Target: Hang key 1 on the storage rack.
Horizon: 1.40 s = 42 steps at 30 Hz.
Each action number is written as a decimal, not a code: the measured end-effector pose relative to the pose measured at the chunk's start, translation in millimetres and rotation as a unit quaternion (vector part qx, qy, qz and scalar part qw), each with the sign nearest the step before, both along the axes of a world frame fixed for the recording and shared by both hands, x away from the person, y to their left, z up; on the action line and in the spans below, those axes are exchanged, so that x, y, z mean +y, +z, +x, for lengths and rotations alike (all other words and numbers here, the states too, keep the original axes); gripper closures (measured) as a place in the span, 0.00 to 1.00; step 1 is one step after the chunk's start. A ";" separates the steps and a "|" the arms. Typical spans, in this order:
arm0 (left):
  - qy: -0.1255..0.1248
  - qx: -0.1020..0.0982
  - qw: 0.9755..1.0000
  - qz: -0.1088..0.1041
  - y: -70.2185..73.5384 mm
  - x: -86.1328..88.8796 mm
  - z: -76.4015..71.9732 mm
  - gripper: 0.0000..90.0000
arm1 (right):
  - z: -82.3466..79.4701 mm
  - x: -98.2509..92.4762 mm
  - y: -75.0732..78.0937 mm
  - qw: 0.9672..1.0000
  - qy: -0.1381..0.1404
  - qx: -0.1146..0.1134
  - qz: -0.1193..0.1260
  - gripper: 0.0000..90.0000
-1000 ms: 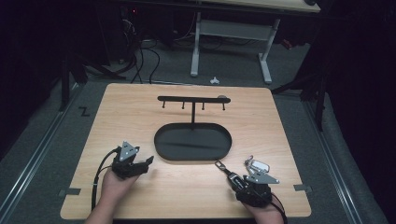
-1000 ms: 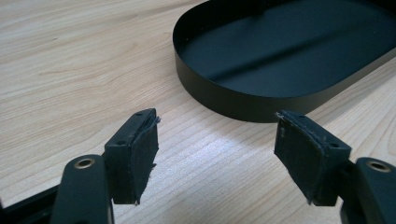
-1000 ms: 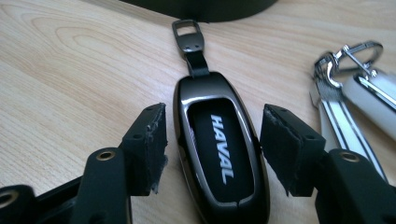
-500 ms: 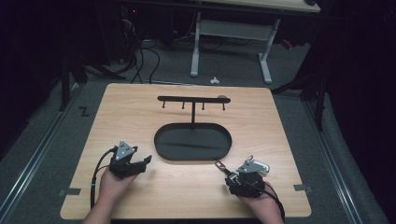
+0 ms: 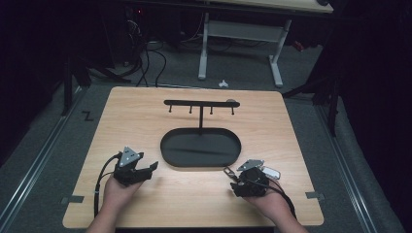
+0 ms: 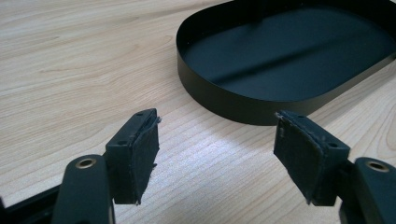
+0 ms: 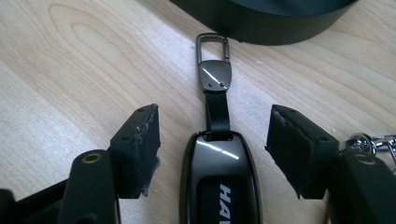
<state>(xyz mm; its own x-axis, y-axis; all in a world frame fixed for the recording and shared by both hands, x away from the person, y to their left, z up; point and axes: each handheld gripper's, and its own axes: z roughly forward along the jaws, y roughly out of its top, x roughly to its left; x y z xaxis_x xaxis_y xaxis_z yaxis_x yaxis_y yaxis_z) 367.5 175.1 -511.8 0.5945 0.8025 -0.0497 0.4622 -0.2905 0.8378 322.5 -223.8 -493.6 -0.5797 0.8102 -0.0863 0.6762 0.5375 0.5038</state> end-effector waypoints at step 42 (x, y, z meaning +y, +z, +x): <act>-0.012 -0.005 1.000 0.018 -0.4 -3.0 0.5 0.37 | 68.3 34.6 5.6 0.964 0.027 0.229 -0.135 0.88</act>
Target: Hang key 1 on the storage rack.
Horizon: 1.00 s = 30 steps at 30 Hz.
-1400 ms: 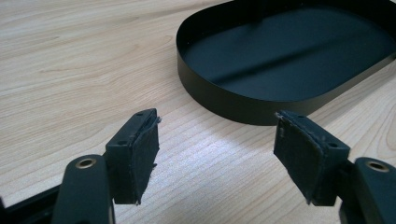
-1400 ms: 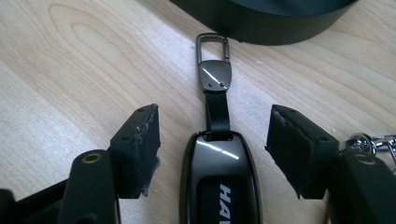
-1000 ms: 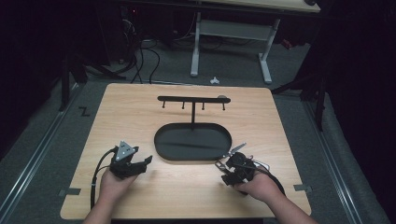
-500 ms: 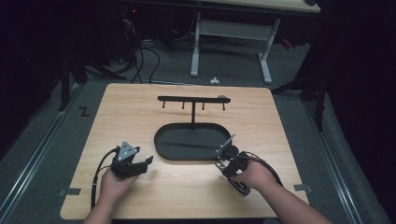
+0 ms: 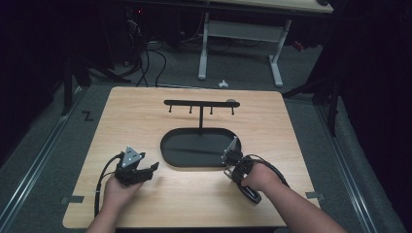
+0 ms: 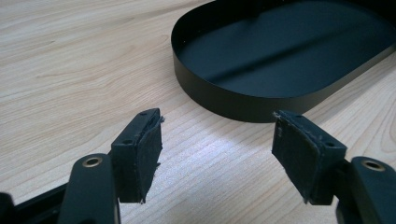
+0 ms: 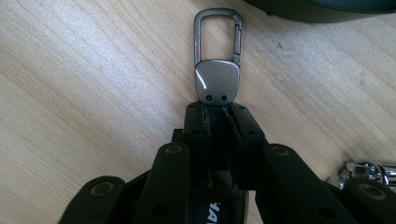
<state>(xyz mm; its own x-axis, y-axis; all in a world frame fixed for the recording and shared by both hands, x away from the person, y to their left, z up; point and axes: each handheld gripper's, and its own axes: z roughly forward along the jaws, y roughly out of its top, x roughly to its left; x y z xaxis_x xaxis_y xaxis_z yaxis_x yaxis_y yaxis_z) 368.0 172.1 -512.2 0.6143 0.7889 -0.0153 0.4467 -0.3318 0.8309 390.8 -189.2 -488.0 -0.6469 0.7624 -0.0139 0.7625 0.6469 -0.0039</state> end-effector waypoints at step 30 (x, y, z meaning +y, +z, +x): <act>-0.005 0.000 1.000 0.000 -0.6 -1.1 -0.3 0.38 | -4.2 -11.4 6.5 0.999 0.009 -0.008 0.031 0.90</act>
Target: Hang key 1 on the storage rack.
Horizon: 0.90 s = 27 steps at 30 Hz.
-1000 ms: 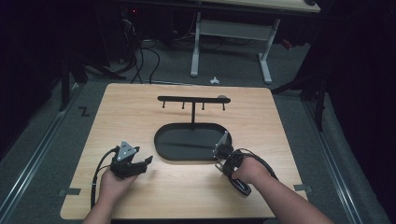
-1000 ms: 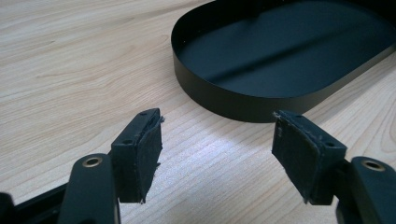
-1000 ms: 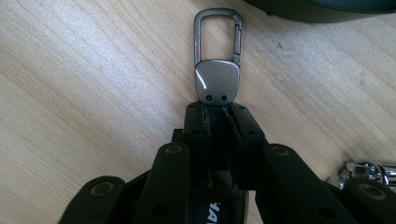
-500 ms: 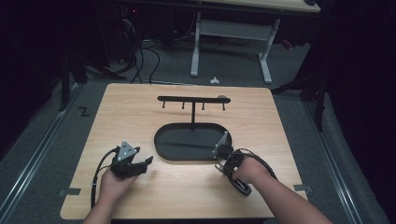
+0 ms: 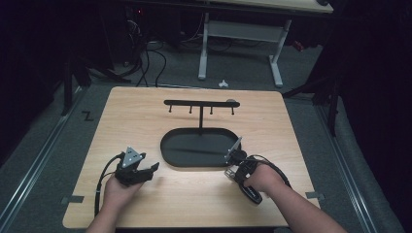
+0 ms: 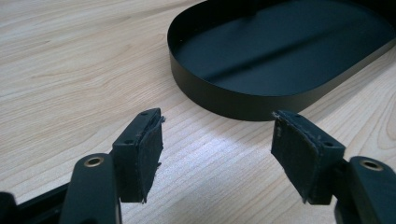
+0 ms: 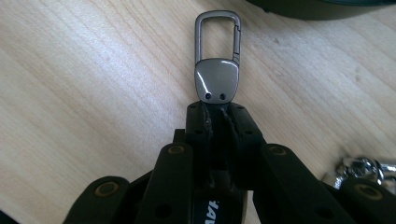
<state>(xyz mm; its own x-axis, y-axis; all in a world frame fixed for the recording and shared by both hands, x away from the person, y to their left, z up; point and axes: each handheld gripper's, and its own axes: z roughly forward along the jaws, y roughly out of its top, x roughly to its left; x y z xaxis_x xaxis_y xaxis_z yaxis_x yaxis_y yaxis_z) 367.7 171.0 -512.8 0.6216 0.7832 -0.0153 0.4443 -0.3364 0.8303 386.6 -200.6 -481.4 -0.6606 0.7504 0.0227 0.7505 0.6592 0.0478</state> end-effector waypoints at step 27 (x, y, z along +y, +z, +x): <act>0.000 -0.001 1.000 -0.002 1.0 0.2 -0.8 0.38 | -16.0 -13.7 63.9 0.996 -0.018 -0.067 0.054 0.90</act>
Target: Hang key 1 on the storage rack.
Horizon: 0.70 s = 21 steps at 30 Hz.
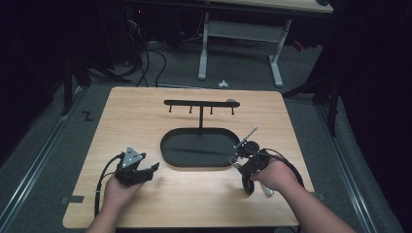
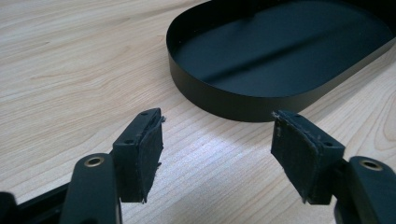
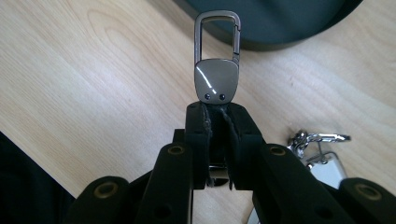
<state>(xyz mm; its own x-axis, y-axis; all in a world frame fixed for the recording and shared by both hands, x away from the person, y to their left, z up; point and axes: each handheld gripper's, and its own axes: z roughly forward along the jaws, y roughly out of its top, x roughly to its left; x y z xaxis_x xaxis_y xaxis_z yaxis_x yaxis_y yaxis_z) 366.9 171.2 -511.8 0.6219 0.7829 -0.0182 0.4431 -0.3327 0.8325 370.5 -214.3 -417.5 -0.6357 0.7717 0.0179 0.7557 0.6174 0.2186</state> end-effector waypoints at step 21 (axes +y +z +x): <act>0.003 0.000 1.000 -0.001 -0.1 2.0 -0.3 0.38 | 16.5 12.9 42.3 0.998 -0.005 -0.054 0.025 0.90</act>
<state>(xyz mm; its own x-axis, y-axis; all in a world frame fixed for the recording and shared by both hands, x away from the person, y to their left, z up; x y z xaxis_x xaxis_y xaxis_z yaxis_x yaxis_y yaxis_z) 366.6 173.2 -511.9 0.6170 0.7867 -0.0202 0.4452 -0.3278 0.8333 387.0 -201.4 -375.3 -0.6284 0.7778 -0.0105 0.7323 0.5961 0.3291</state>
